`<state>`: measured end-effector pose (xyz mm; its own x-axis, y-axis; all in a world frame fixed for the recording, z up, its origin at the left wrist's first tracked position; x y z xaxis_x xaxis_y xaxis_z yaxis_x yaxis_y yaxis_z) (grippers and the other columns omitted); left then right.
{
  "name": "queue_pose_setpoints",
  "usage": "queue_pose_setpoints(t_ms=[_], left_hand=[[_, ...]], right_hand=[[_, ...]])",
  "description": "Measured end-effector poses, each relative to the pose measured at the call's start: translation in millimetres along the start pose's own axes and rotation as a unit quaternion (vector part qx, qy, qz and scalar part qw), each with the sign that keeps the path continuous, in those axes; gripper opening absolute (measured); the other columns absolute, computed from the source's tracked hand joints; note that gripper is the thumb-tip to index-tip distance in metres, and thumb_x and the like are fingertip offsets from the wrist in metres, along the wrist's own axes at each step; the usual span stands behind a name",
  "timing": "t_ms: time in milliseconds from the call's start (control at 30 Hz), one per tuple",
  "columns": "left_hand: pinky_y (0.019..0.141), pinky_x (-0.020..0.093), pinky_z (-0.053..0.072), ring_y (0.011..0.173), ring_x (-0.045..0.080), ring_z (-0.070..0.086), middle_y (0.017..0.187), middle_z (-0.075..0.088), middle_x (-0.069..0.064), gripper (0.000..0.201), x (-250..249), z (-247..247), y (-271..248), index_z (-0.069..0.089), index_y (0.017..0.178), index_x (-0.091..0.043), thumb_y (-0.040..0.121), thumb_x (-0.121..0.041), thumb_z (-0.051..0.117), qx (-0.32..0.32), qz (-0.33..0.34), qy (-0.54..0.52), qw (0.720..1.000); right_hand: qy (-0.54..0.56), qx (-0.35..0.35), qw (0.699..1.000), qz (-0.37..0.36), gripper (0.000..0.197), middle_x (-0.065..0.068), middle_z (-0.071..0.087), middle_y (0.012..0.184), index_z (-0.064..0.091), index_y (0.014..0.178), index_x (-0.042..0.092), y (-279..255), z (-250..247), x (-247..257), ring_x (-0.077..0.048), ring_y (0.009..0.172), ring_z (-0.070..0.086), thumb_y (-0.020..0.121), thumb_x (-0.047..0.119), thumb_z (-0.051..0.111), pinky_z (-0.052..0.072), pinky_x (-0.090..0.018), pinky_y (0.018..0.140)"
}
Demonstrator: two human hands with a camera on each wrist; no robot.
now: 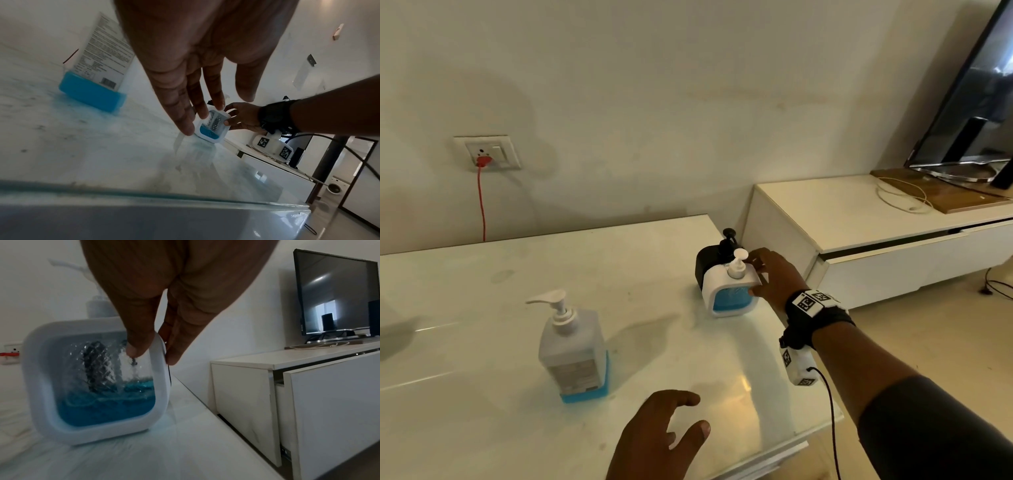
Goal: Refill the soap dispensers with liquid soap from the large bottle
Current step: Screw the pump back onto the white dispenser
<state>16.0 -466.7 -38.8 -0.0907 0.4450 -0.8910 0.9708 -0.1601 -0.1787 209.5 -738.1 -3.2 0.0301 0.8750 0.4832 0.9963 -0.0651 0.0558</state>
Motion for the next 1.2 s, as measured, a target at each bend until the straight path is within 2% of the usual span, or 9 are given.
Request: queue_pose_setpoints(t_ms=[133, 300, 600, 667, 733, 833, 933, 1067, 1200], left_hand=[[0.075, 0.005, 0.049, 0.106, -0.019, 0.051, 0.118, 0.057, -0.030, 0.029, 6.1, -2.6, 0.9, 0.061, 0.107, -0.049, 0.088, -0.038, 0.080, 0.005, -0.009, 0.003, 1.000], [0.075, 0.006, 0.050, 0.103, -0.017, 0.050, 0.118, 0.050, -0.032, 0.031, 8.4, -7.0, 5.0, 0.055, 0.109, -0.052, 0.090, -0.042, 0.077, 0.010, -0.012, 0.021, 1.000], [0.076, 0.003, 0.047, 0.108, -0.022, 0.049, 0.120, 0.051, -0.037, 0.032, 12.6, -21.4, 0.9, 0.053, 0.111, -0.056, 0.091, -0.043, 0.075, -0.017, 0.021, 0.033, 0.999], [0.077, 0.002, 0.046, 0.110, -0.024, 0.048, 0.119, 0.052, -0.036, 0.030, 10.5, -27.7, -1.4, 0.052, 0.110, -0.057, 0.093, -0.043, 0.073, -0.027, 0.032, 0.037, 0.998], [0.078, 0.002, 0.046, 0.110, -0.018, 0.052, 0.119, 0.055, -0.034, 0.027, 8.1, -35.8, -5.8, 0.051, 0.112, -0.054, 0.095, -0.043, 0.070, -0.039, 0.038, 0.042, 0.998], [0.081, 0.006, 0.049, 0.104, -0.009, 0.060, 0.111, 0.062, -0.026, 0.020, 6.2, -50.7, -15.0, 0.056, 0.111, -0.046, 0.097, -0.040, 0.069, -0.074, 0.041, 0.033, 0.996], [0.074, 0.007, 0.047, 0.089, -0.006, 0.064, 0.095, 0.069, -0.019, 0.009, 7.8, -69.0, -23.2, 0.064, 0.099, -0.038, 0.096, -0.032, 0.071, -0.116, 0.042, 0.016, 0.992], [0.067, 0.008, 0.046, 0.073, 0.001, 0.066, 0.077, 0.071, -0.014, 0.017, 16.7, -94.3, -32.4, 0.066, 0.084, -0.032, 0.096, -0.021, 0.070, -0.161, 0.035, 0.009, 0.986], [0.066, 0.012, 0.047, 0.071, 0.001, 0.066, 0.077, 0.072, -0.011, 0.012, 24.9, -120.3, -45.7, 0.067, 0.084, -0.030, 0.093, -0.025, 0.074, -0.203, 0.016, -0.007, 0.979]], right_hand=[[-0.019, -0.022, 1.000, 0.003, 0.066, -0.005, 0.057, 0.120, 0.049, 0.128, 0.019, 2.8, 3.5, 0.9, -0.023, 0.104, 0.059, 0.073, 0.018, 0.085, 0.051, -0.035, 0.091], [-0.026, -0.021, 0.999, 0.016, 0.061, -0.005, 0.054, 0.116, 0.045, 0.127, 0.018, 0.6, 14.6, -0.8, -0.016, 0.092, 0.051, 0.078, 0.018, 0.082, 0.046, -0.026, 0.079], [0.007, -0.074, 0.995, 0.068, 0.069, -0.010, 0.055, 0.119, 0.036, 0.131, 0.020, -26.0, 26.8, 2.5, -0.026, 0.097, 0.062, 0.079, 0.019, 0.081, 0.053, -0.035, 0.081], [0.018, -0.092, 0.992, 0.087, 0.061, -0.009, 0.056, 0.118, 0.038, 0.130, 0.019, -38.5, 26.3, 7.1, -0.026, 0.097, 0.061, 0.083, 0.022, 0.077, 0.052, -0.036, 0.080], [0.024, -0.109, 0.988, 0.105, 0.042, -0.008, 0.059, 0.113, 0.044, 0.122, 0.020, -53.0, 23.9, 16.9, -0.022, 0.091, 0.057, 0.089, 0.027, 0.070, 0.049, -0.035, 0.077], [-0.001, -0.096, 0.988, 0.121, 0.012, -0.007, 0.066, 0.099, 0.052, 0.097, 0.023, -78.4, 22.9, 44.4, -0.021, 0.080, 0.052, 0.096, 0.034, 0.057, 0.042, -0.031, 0.070], [0.038, -0.087, 0.991, 0.096, 0.021, -0.005, 0.068, 0.083, 0.059, 0.083, 0.020, -110.4, 30.8, 89.1, -0.024, 0.076, 0.056, 0.094, 0.038, 0.058, 0.040, -0.032, 0.066], [0.144, -0.072, 0.986, 0.038, 0.031, 0.003, 0.065, 0.064, 0.060, 0.070, 0.019, -157.3, 55.2, 156.8, -0.020, 0.066, 0.062, 0.090, 0.043, 0.065, 0.043, -0.032, 0.062], [0.267, -0.013, 0.964, -0.011, 0.021, 0.006, 0.067, 0.066, 0.063, 0.073, 0.026, -199.5, 88.3, 215.3, -0.012, 0.060, 0.063, 0.091, 0.035, 0.066, 0.056, -0.033, 0.060]])
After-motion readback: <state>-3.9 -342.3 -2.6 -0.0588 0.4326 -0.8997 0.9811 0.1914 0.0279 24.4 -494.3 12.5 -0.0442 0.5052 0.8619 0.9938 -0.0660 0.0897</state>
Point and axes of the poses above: each hand's wrist, its own y-axis towards the middle knuckle, its own z-axis out of the palm, x = y × z, the point moved 1 cm from there along y, towards the middle knuckle
